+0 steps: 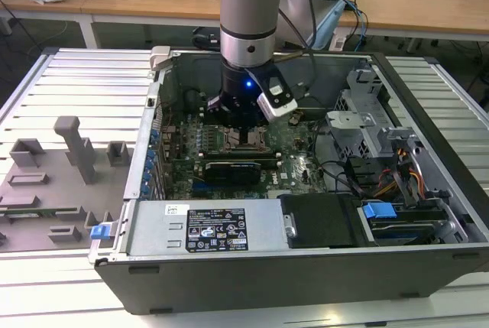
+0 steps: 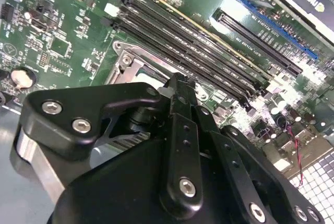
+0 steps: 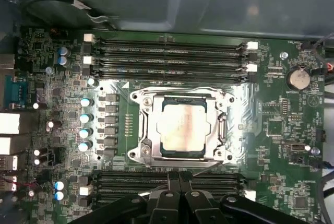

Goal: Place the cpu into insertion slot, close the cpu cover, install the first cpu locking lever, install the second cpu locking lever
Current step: 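Install the second cpu locking lever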

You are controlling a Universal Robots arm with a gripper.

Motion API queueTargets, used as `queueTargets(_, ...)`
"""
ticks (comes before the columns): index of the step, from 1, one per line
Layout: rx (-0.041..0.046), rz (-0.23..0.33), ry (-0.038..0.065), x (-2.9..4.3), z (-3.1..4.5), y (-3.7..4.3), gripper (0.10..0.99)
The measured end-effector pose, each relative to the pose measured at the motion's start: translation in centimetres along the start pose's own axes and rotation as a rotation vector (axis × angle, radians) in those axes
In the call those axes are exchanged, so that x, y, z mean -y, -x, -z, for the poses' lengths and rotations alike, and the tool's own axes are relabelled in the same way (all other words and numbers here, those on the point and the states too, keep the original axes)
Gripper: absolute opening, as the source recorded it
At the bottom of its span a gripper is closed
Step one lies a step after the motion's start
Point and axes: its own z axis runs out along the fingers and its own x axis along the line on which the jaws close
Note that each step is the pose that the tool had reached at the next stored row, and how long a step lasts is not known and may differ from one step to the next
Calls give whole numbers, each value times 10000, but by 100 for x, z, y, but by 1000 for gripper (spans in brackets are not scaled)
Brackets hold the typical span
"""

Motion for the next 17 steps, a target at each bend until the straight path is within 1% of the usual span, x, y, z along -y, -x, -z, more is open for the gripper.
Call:
queueTargets(2,2,-1,45,10,-17,-9,106)
queueTargets(6,1,-2,44,11,-19,-10,106)
queueTargets(13,0,-2,56,21,-82,-34,106)
queueTargets(17,4,-5,98,32,-106,-41,106)
